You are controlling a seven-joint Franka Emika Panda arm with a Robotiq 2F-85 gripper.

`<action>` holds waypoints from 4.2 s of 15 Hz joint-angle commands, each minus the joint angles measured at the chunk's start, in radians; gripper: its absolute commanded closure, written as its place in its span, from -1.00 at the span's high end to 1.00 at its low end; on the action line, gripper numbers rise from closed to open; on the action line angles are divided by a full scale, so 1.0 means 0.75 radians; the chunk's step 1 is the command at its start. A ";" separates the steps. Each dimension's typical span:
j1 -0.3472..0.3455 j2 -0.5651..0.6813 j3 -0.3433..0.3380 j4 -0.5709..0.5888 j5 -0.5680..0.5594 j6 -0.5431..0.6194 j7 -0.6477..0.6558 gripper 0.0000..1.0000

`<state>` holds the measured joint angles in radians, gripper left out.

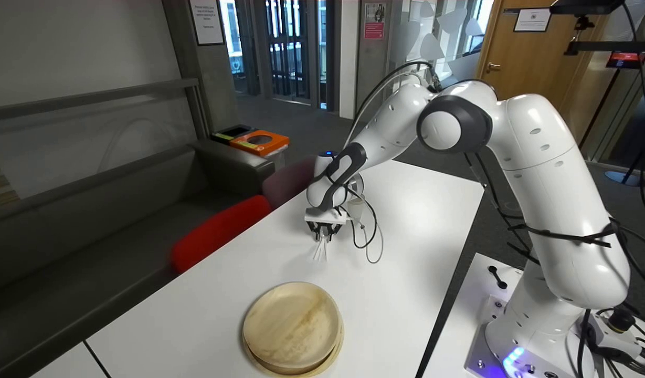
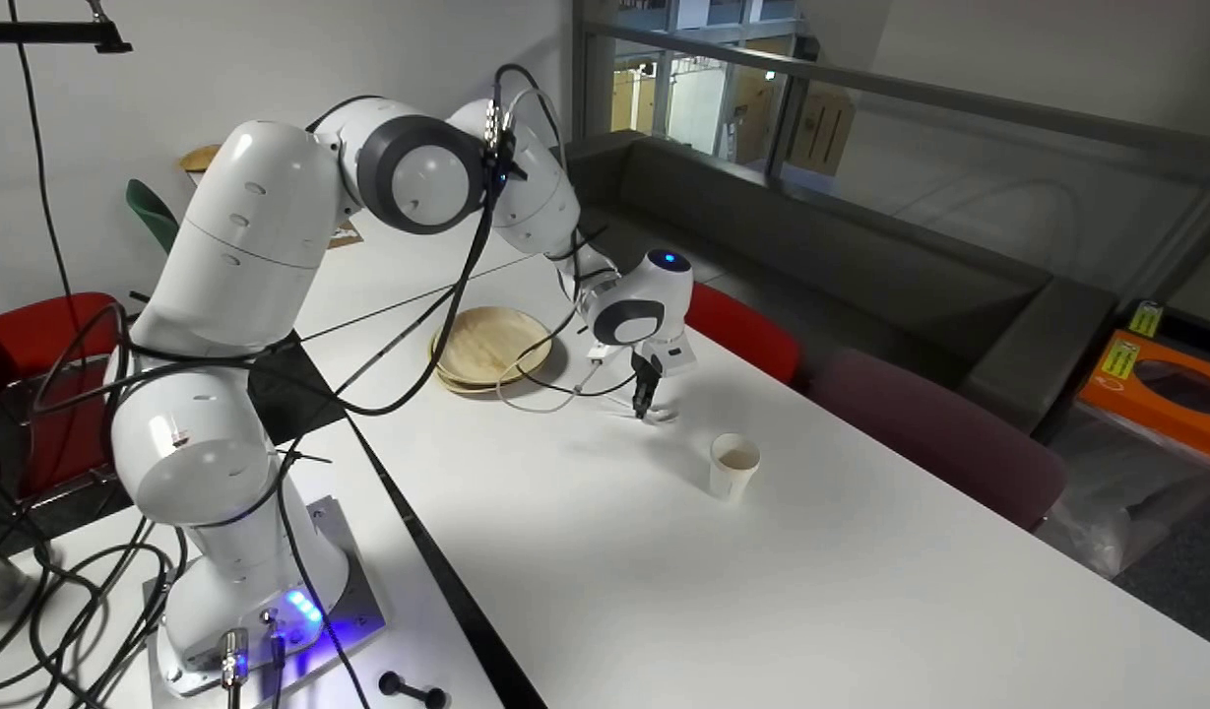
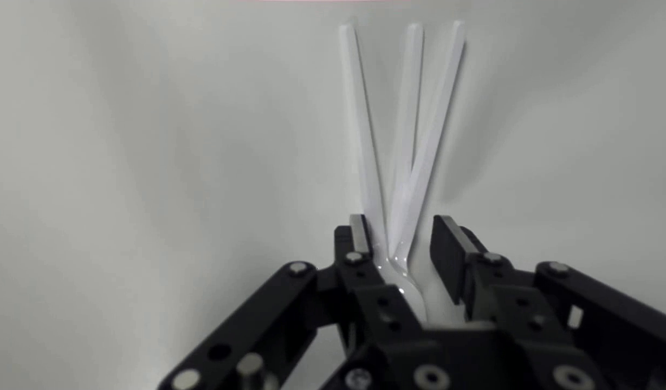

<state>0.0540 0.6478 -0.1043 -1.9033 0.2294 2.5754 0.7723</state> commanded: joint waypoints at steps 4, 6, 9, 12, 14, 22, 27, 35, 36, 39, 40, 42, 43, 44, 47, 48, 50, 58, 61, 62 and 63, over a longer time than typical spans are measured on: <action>-0.021 0.007 0.013 0.042 0.029 -0.065 -0.004 0.17; -0.021 0.008 0.014 0.043 0.029 -0.065 -0.004 0.13; -0.021 0.009 0.014 0.043 0.029 -0.064 -0.004 -0.42; -0.019 0.019 0.014 0.046 0.028 -0.065 -0.003 -0.73; -0.019 0.026 0.014 0.048 0.027 -0.066 -0.002 -0.98; -0.023 0.035 0.015 0.070 0.028 -0.095 -0.005 -0.23; -0.023 0.042 0.014 0.072 0.028 -0.099 -0.006 0.39; 0.018 -0.164 -0.006 -0.150 -0.011 0.036 -0.039 1.00; 0.024 -0.216 -0.010 -0.200 -0.020 0.069 -0.049 1.00; 0.055 -0.381 -0.028 -0.358 -0.068 0.182 -0.051 1.00; 0.063 -0.434 -0.035 -0.404 -0.090 0.211 -0.045 1.00; 0.079 -0.552 -0.046 -0.503 -0.139 0.272 -0.036 1.00; 0.083 -0.604 -0.049 -0.544 -0.167 0.295 -0.034 1.00; 0.085 -0.658 -0.047 -0.585 -0.200 0.305 -0.036 1.00; 0.049 -0.812 -0.001 -0.654 -0.297 0.179 -0.205 1.00; 0.036 -0.852 0.013 -0.665 -0.314 0.142 -0.265 1.00; 0.023 -0.935 0.037 -0.704 -0.342 0.087 -0.378 1.00; 0.035 -1.030 0.105 -0.723 -0.141 -0.182 -0.980 1.00; 0.014 -0.984 0.129 -0.709 -0.143 -0.199 -0.930 1.00; 0.014 -0.984 0.129 -0.709 -0.127 -0.229 -0.943 1.00; 0.014 -0.984 0.128 -0.709 -0.123 -0.241 -0.947 1.00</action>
<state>0.0848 -0.0902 -0.0282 -2.4365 0.1348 2.3973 0.0639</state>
